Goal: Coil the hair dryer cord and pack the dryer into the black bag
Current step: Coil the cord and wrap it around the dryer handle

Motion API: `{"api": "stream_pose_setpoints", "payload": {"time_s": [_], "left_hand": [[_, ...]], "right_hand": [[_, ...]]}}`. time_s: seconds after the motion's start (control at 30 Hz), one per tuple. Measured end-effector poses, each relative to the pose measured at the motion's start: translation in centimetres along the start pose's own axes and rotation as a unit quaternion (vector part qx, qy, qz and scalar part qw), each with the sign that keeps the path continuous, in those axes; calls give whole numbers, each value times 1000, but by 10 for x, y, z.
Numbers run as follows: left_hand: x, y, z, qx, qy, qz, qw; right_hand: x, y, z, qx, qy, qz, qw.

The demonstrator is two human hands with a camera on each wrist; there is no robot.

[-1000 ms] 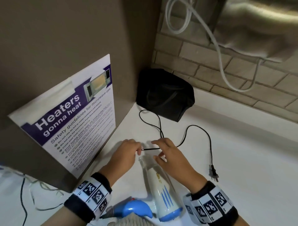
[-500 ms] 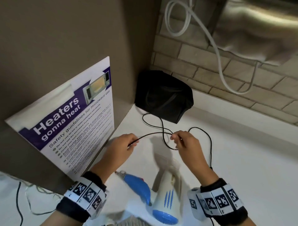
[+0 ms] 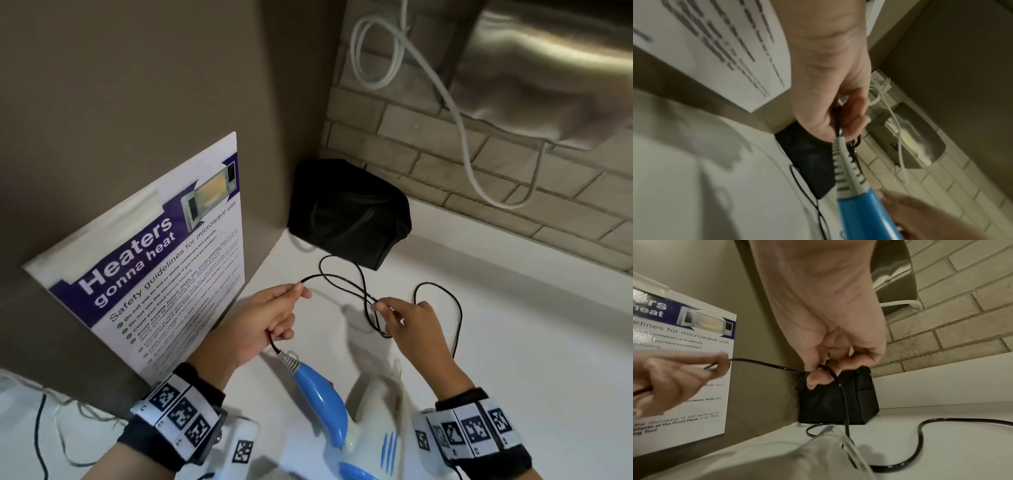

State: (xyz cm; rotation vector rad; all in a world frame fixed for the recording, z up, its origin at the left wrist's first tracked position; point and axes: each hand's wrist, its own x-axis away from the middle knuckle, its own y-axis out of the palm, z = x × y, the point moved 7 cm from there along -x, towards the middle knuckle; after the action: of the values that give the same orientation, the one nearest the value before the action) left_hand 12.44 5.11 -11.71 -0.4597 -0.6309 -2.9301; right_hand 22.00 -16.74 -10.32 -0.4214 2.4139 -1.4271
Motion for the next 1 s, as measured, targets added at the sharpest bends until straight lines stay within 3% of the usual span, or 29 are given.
{"api": "stream_pose_setpoints", "payload": {"time_s": [0.13, 0.4, 0.6, 0.73, 0.9, 1.0], "left_hand": [[1, 32, 13, 132, -8, -91, 987], [-11, 55, 23, 249, 22, -185, 950], [-29, 32, 26, 297, 21, -93, 950], [-35, 25, 24, 329, 13, -102, 939], [-41, 11, 25, 212, 17, -19, 977], [-42, 6, 29, 166, 25, 10, 986]], "right_hand": [[6, 12, -4, -59, 15, -110, 992], [23, 15, -32, -86, -16, -181, 980], [35, 7, -59, -107, -74, -197, 972], [41, 5, -72, -113, -94, -207, 967], [39, -8, -67, -111, -78, -173, 975], [39, -14, -62, -101, -79, -164, 978]]}}
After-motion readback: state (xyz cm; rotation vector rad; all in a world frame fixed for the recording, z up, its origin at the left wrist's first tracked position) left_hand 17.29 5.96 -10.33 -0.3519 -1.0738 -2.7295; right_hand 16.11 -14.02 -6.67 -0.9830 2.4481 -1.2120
